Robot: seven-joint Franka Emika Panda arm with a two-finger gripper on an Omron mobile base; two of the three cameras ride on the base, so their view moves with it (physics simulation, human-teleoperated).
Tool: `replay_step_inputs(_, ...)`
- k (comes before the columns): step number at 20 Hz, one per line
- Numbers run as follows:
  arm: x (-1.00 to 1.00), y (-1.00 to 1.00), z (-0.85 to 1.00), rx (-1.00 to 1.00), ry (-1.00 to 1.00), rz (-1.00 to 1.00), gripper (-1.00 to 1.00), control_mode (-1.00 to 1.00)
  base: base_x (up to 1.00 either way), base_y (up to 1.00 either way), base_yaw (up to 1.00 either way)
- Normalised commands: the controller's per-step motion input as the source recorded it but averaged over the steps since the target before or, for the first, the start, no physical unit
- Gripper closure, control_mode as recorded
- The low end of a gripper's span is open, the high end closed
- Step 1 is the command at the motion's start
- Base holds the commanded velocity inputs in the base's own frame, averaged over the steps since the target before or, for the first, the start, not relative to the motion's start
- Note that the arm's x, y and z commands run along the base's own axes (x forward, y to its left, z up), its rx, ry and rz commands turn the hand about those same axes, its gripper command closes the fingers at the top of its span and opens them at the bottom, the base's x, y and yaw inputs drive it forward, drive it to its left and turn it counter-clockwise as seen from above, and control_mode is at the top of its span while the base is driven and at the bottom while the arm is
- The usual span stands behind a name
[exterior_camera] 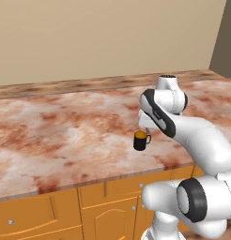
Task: Clear the mugs and bowl far away from the sink.
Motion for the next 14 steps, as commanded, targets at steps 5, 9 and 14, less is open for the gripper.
replay_step_inputs(5,-0.02,0.00,0.00,0.00,0.00,0.00,-1.00,-1.00,0.00,0.00,0.00)
replay_step_inputs(9,-0.01,0.00,0.00,0.00,0.00,0.00,-1.00,-1.00,0.00,0.00,0.00)
replay_step_inputs(14,-0.02,0.02,0.00,0.00,0.00,0.00,-1.00,1.00,-0.21,0.56,0.06)
